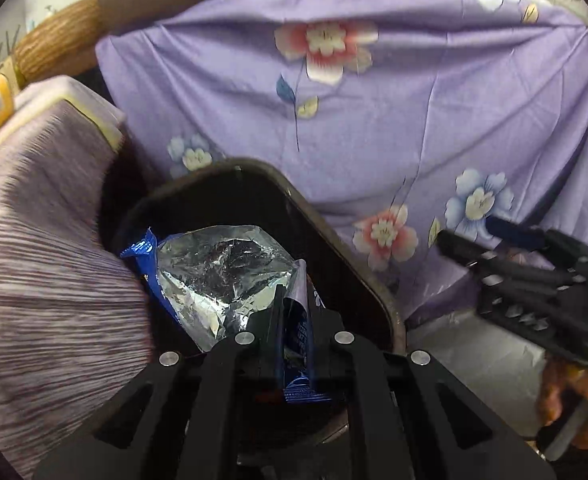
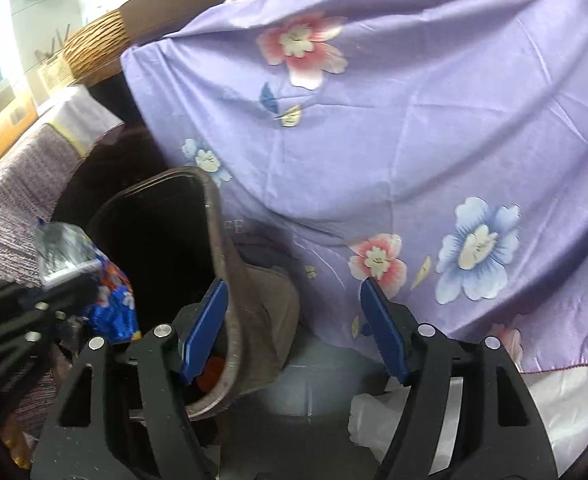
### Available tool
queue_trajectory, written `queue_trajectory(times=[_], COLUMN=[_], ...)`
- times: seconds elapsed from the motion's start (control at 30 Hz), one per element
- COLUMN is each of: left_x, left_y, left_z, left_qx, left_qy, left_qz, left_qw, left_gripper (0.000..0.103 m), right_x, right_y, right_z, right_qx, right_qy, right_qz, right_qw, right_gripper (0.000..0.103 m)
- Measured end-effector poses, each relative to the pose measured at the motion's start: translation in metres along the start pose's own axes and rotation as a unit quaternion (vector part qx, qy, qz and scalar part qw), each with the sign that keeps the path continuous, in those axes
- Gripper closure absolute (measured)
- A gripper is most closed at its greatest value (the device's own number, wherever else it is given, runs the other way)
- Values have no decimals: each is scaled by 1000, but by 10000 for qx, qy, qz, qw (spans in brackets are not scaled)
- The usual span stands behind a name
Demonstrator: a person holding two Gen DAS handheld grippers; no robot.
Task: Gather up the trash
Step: 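Carry both items to the dark bin and open both grippers to drop them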
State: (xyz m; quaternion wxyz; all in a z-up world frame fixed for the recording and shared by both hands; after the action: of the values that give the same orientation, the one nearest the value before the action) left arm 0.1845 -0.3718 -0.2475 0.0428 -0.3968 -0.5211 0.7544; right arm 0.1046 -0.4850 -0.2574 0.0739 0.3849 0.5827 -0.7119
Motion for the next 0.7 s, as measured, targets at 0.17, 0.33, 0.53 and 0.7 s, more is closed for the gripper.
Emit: queue_trajectory(times=[0.17, 0.33, 0.53, 0.7], left_x=[6, 4, 4, 0], left_y=[5, -12, -60, -113], left_z=[5, 17, 24, 19], left_qx=[37, 124, 238, 251], left_qy=[86, 254, 335, 329], left_qz=[-37, 227, 607, 1124], left_qw=[9999, 9993, 9973, 9928], left_gripper=[57, 30, 19, 6], right_x=[3, 1, -6, -15], right_y=[-2, -3, -12, -20], right_z=[9, 13, 13, -1], right_qx=[79, 135, 191, 40], right_qy=[78, 113, 139, 199], right_qz=[-20, -11, 99, 177], right_qw=[9999, 9998, 9997, 9996], right_gripper=[34, 30, 28, 21])
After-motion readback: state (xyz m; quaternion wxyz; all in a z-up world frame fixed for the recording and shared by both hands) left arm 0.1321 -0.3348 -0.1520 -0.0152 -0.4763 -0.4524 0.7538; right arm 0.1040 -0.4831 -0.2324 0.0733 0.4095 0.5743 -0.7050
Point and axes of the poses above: each gripper's, at about its wrist camera, not at the fingertips, and y roughly the way its jaws point, z to its right, x to its underside, the point moved 8 cm from there along y, roughly the way its jaws point, and after that the axes turned 9 degrees about -y, right-handed, at the moved point
